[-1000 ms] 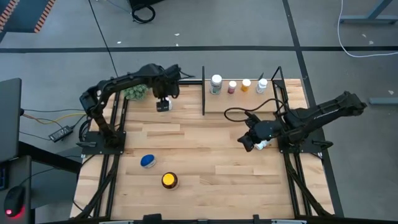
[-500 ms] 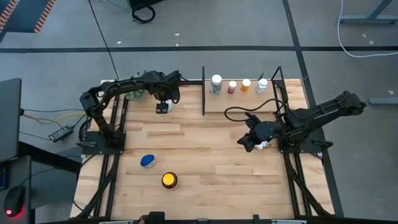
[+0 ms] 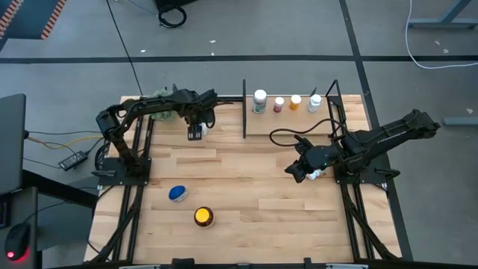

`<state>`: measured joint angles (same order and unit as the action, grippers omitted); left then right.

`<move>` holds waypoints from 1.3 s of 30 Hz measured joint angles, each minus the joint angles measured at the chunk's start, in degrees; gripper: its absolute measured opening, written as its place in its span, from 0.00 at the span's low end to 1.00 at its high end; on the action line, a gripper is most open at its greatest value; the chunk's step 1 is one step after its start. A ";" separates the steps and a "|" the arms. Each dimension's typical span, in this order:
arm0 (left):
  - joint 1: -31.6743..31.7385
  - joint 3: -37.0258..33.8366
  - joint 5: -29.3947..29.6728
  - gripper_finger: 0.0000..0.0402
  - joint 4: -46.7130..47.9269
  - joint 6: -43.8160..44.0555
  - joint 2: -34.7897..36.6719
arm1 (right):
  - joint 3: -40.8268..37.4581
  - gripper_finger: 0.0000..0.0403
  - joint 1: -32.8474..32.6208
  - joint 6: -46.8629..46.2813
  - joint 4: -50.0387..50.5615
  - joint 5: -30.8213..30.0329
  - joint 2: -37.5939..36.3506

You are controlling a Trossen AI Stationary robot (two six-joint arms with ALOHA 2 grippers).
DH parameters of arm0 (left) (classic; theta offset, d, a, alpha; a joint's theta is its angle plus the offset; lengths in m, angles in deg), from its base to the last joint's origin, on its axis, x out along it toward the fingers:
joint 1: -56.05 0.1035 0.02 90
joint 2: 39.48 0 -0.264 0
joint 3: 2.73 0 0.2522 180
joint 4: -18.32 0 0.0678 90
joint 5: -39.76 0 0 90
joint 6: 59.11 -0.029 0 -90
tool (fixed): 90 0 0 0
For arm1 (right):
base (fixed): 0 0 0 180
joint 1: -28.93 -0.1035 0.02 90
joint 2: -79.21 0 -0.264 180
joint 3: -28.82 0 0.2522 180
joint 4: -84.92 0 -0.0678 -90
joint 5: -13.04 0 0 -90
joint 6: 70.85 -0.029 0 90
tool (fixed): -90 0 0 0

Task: Pick and place medicine bottles onto shelf by color
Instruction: Put the white blue pill bottle on the shelf

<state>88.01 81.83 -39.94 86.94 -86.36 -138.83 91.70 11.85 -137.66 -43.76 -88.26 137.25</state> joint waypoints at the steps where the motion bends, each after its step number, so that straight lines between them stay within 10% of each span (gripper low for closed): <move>1: -0.31 0.01 0.03 0.41 0.31 0.92 0.00 | 0.00 0.25 0.00 0.16 0.01 0.07 0.00; 10: -5.14 1.07 -5.79 0.02 2.62 7.36 0.45 | 0.00 0.25 0.00 0.81 0.00 0.42 0.02; 39: -5.51 10.58 -4.02 0.04 8.72 5.57 0.57 | -0.02 0.25 0.00 2.37 0.00 1.08 0.02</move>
<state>82.50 92.41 -43.96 95.66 -80.79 -138.26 91.68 11.85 -135.28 -43.76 -87.18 137.27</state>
